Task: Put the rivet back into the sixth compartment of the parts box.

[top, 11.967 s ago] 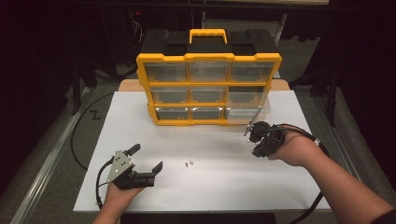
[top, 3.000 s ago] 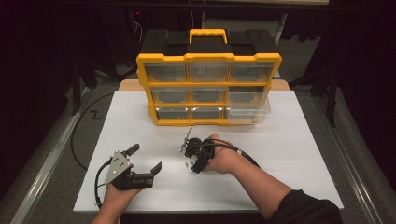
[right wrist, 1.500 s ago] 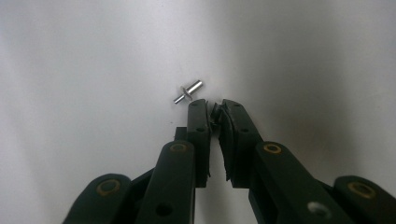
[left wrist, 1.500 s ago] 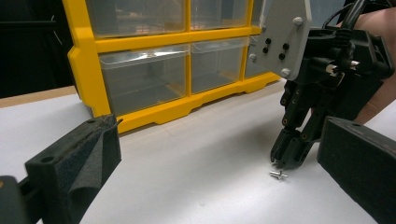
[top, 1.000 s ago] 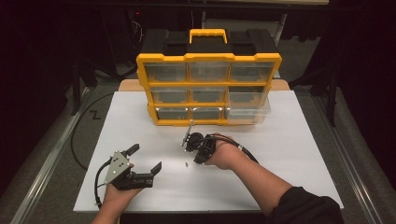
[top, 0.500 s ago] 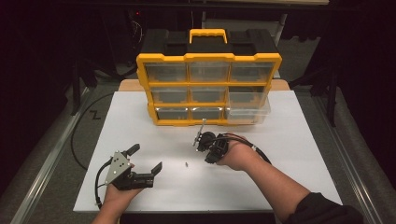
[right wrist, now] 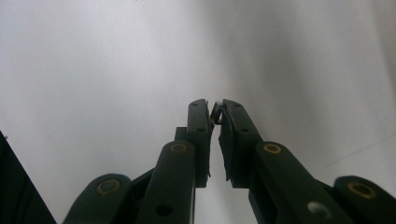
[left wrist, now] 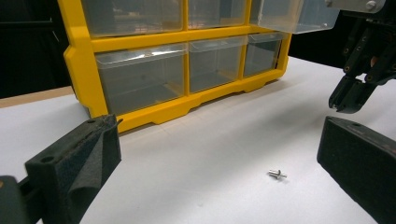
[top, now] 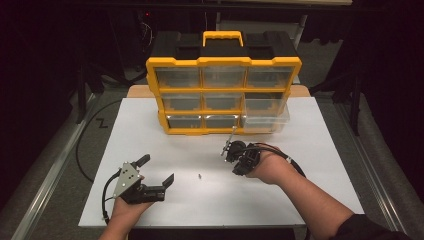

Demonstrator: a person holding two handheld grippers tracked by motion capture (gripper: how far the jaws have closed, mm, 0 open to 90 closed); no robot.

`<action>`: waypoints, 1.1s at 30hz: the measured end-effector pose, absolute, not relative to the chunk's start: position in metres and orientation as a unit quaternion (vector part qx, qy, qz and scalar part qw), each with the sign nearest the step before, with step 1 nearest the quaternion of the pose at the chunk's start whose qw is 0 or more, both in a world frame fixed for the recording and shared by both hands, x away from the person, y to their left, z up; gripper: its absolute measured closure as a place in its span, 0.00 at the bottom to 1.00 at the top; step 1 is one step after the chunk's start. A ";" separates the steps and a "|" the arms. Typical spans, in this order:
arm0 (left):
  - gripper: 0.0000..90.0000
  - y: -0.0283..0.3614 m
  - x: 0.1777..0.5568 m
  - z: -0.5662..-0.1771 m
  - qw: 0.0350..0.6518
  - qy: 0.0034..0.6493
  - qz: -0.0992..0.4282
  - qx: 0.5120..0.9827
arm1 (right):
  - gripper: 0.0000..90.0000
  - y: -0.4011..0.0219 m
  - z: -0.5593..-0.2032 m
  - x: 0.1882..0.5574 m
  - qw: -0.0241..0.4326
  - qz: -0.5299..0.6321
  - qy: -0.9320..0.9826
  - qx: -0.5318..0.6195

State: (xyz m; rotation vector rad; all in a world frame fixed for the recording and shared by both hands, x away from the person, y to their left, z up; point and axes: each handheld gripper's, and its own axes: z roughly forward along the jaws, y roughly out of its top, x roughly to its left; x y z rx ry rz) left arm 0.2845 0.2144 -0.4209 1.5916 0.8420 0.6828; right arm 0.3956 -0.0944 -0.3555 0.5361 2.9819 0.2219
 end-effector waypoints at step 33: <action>0.00 0.213 0.285 -0.421 0.570 0.359 0.292 0.679 | 0.94 -0.152 -0.337 0.397 0.063 0.058 0.973 0.213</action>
